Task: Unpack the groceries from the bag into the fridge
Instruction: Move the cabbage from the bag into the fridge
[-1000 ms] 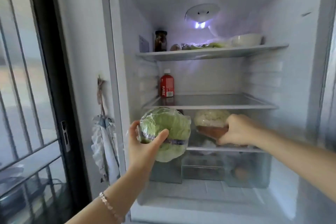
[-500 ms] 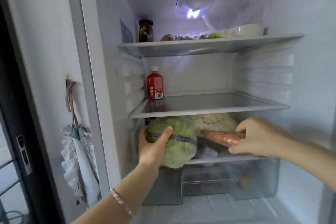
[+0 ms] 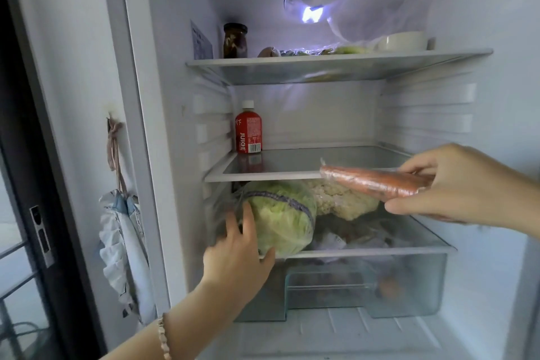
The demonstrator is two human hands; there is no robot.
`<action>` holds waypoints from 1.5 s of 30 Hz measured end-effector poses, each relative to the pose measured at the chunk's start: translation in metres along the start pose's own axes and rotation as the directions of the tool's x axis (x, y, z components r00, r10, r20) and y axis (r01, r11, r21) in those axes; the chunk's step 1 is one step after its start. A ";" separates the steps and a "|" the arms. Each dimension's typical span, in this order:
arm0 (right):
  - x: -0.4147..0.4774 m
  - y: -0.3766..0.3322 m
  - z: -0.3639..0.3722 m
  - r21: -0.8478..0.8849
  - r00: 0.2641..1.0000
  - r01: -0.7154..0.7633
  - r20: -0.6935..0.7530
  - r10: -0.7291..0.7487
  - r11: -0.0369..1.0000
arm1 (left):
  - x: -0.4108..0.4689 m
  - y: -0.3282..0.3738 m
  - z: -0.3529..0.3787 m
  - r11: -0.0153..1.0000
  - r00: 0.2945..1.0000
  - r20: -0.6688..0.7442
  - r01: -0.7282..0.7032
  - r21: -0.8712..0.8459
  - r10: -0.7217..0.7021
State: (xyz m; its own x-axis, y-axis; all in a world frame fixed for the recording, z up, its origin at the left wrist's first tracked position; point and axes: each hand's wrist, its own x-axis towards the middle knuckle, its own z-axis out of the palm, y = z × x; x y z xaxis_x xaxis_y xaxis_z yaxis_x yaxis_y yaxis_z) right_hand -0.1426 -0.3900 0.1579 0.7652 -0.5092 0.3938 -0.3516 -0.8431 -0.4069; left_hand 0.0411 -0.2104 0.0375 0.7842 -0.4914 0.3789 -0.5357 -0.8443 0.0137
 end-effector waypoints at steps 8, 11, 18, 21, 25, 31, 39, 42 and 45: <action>0.028 -0.015 -0.010 0.210 0.969 0.170 -0.215 -0.124 0.963 | 0.029 0.015 -0.106 0.965 0.832 -0.522 -0.255 -0.065 0.185; 0.036 -0.029 -0.019 0.255 0.921 0.258 -0.355 -0.158 0.932 | 0.066 0.016 -0.143 0.925 0.683 -0.705 -0.365 -0.103 0.191; 0.068 -0.065 -0.064 0.245 0.848 0.335 -0.500 -0.177 0.910 | 0.132 0.005 -0.182 0.989 0.883 -0.468 -0.100 -0.106 0.039; 0.088 -0.092 -0.083 0.368 0.948 0.228 -0.294 -0.120 0.902 | 0.131 0.004 -0.181 0.998 0.843 -0.537 -0.053 -0.019 0.034; 0.129 -0.124 -0.088 0.561 0.995 0.084 -0.001 -0.101 0.824 | 0.132 -0.004 -0.177 0.994 0.819 -0.567 -0.106 0.004 0.089; 0.191 -0.162 -0.044 0.325 0.902 0.422 -0.244 -0.357 0.846 | 0.135 -0.008 -0.175 0.983 0.787 -0.602 -0.184 -0.019 0.136; 0.219 -0.173 -0.011 -0.086 0.882 0.451 -0.107 -0.458 0.888 | 0.139 -0.016 -0.167 0.971 0.733 -0.667 -0.233 -0.060 0.134; 0.222 -0.171 -0.012 0.074 0.871 0.489 0.010 -0.491 0.869 | 0.141 -0.015 -0.159 0.981 0.663 -0.742 -0.192 -0.038 0.101; 0.226 -0.165 -0.015 -0.027 0.875 0.478 0.105 -0.473 0.878 | 0.143 -0.017 -0.155 0.988 0.638 -0.764 -0.154 -0.008 0.093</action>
State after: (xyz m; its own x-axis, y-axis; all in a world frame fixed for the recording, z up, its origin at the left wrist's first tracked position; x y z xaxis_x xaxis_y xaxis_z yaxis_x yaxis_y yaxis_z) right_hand 0.0797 -0.3685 0.3266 0.8922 -0.0280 0.4507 0.0430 -0.9883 -0.1465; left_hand 0.1136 -0.2336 0.2353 0.2112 -0.2287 0.9503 -0.6523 -0.7570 -0.0372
